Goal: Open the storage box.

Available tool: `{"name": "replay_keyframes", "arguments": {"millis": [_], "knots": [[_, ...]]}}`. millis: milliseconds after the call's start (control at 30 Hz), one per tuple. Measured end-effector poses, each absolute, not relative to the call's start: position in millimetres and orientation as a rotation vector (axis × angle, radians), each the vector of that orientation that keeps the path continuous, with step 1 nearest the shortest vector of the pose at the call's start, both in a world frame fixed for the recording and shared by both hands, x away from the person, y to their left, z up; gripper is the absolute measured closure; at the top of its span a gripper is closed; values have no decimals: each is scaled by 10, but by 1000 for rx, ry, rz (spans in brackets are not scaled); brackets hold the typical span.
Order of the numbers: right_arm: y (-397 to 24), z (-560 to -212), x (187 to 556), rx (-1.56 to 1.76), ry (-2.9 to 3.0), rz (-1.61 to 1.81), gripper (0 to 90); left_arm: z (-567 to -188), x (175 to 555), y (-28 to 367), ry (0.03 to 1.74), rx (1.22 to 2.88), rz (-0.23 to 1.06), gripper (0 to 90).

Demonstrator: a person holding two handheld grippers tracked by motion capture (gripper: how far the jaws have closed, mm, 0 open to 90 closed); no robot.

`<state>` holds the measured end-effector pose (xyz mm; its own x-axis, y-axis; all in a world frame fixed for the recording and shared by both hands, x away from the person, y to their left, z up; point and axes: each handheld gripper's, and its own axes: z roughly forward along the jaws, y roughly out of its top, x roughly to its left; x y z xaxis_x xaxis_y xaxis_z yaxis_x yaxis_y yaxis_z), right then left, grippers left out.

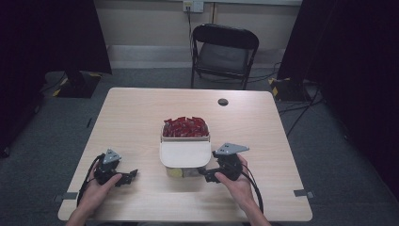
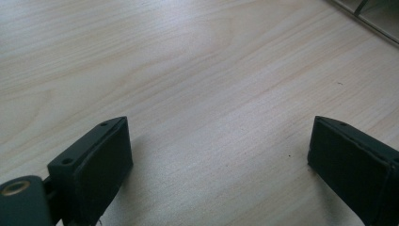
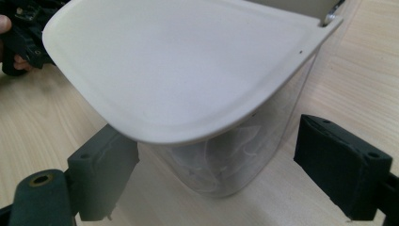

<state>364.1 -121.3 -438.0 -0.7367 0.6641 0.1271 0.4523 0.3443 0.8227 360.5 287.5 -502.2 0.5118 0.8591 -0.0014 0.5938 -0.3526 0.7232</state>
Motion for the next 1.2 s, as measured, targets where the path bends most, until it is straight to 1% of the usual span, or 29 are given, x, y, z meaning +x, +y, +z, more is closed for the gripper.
{"name": "replay_keyframes", "arguments": {"millis": [433,1200], "knots": [[-1197,-4295,3624,1013,2347,1362,140,-5022,3605,2875,1182,2078,504,63],[-1189,-4144,3702,1024,2326,1389,138,-5022,3604,2874,1182,2078,505,63]]}}
